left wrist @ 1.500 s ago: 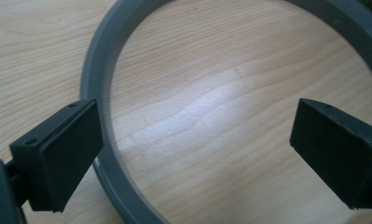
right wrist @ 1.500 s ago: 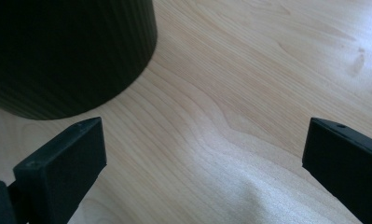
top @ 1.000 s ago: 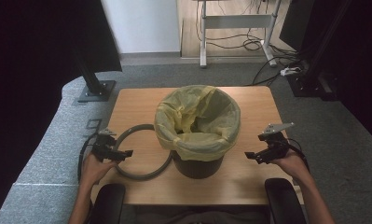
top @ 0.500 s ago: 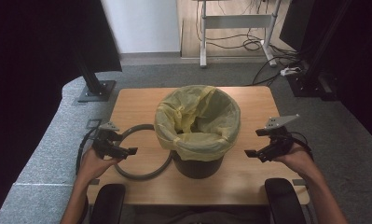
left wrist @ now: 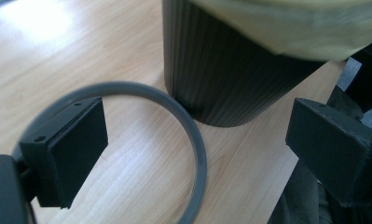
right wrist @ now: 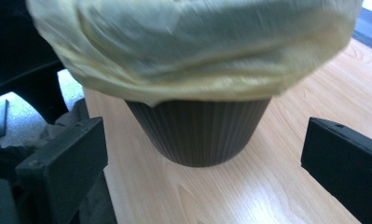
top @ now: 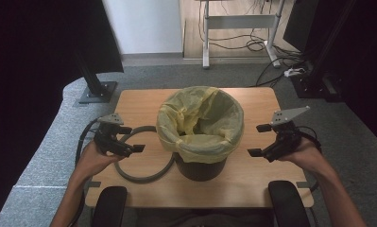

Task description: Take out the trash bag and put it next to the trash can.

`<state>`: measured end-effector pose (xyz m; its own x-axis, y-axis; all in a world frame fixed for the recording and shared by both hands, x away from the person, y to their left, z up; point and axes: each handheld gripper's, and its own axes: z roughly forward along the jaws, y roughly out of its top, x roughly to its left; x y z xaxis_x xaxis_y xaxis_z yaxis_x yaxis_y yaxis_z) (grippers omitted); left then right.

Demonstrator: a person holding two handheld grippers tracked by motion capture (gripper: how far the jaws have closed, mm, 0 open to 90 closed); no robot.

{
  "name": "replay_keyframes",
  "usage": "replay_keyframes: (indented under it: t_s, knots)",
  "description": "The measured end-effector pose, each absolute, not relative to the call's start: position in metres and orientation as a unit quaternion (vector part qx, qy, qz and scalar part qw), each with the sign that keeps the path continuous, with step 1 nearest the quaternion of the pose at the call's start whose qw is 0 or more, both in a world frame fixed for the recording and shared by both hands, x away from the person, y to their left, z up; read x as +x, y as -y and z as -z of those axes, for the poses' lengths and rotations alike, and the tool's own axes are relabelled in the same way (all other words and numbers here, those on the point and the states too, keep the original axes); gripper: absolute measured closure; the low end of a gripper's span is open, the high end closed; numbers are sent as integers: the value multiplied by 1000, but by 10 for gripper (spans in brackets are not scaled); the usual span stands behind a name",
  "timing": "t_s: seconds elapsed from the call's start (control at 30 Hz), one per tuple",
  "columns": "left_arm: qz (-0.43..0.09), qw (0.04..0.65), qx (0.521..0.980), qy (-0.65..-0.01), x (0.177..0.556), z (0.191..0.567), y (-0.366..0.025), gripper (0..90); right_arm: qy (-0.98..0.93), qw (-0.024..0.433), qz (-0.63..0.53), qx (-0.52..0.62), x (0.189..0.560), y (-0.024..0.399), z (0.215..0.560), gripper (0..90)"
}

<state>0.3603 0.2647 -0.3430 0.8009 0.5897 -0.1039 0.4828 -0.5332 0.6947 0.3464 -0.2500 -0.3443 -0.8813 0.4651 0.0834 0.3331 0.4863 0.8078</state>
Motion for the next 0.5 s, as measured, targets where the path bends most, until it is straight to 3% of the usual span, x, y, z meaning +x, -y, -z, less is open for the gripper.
replay_keyframes:
  t_s: [0.5]
  knots:
    - [-68, 380, 898, -210, 352, 279, -202, 65, -871, 64, -450, 188, 340, 216, 296, 17]
